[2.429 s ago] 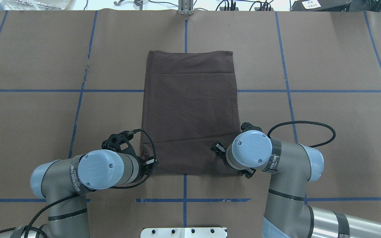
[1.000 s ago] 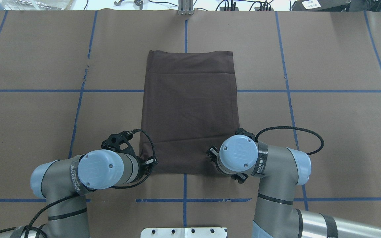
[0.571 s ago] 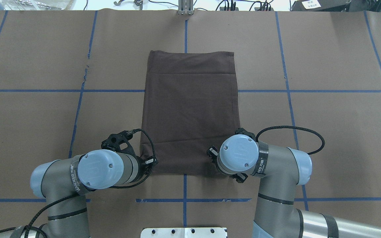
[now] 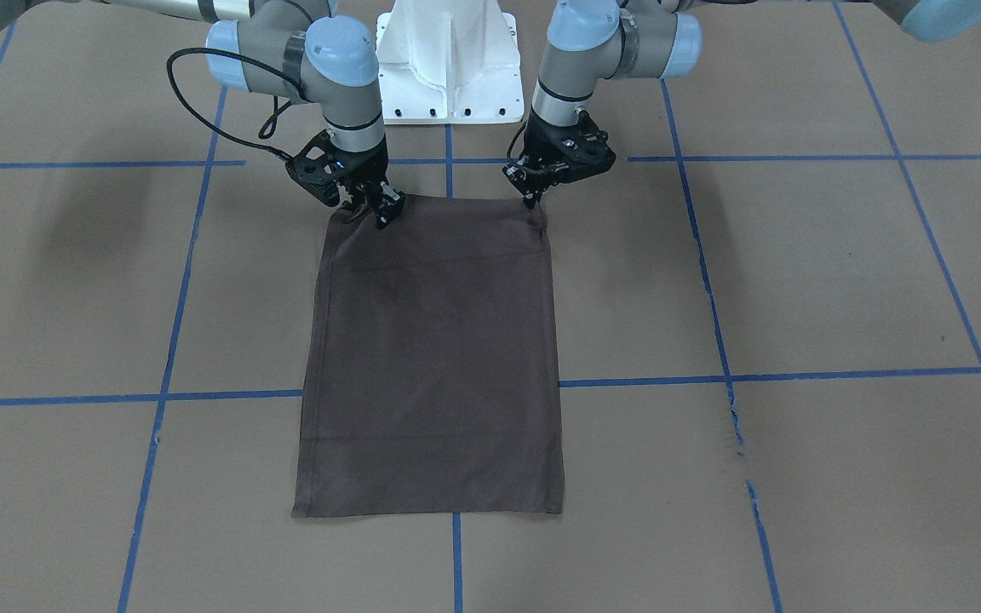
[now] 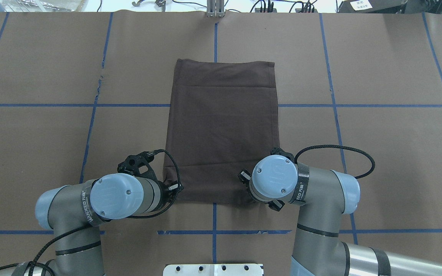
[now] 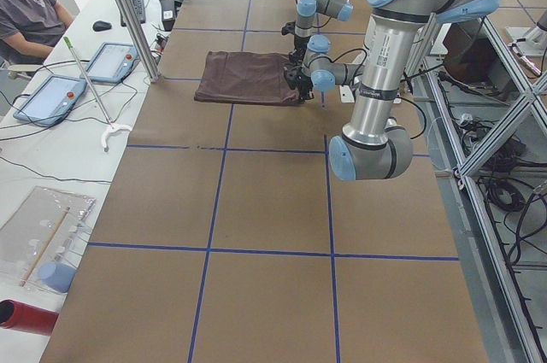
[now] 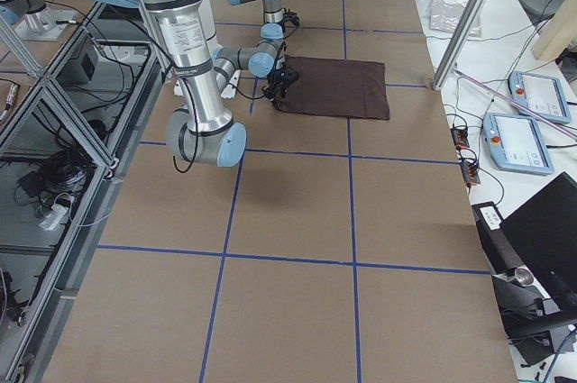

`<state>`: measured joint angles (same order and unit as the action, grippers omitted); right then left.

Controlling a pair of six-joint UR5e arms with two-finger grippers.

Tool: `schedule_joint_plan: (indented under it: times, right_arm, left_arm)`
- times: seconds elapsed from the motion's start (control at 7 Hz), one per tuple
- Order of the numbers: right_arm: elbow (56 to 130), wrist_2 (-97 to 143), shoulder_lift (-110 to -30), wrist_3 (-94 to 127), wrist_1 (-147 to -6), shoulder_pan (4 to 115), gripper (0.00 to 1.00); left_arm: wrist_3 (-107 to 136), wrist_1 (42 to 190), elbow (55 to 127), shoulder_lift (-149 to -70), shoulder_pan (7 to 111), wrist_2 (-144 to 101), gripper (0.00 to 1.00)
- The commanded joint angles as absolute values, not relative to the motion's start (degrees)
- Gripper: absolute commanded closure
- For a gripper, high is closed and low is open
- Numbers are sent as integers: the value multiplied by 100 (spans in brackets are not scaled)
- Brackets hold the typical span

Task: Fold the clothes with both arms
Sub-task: 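Grasp the shirt's other near corner with the right gripper beside the left gripper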

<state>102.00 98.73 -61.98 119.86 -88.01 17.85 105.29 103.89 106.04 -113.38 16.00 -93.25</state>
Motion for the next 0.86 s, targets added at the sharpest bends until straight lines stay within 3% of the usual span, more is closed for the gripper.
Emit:
schedule_joint_plan:
  times: [0.0, 0.71]
  right_arm:
    - [10195, 9870, -6135, 11962, -8807, 1810, 100]
    - [10300, 9887, -6117, 11901, -8710, 1854, 100]
  left_arm:
    - [10529, 10389, 10600, -11338, 1600, -9325, 100]
    - [10485, 10380, 10809, -11303, 1608, -9351, 100]
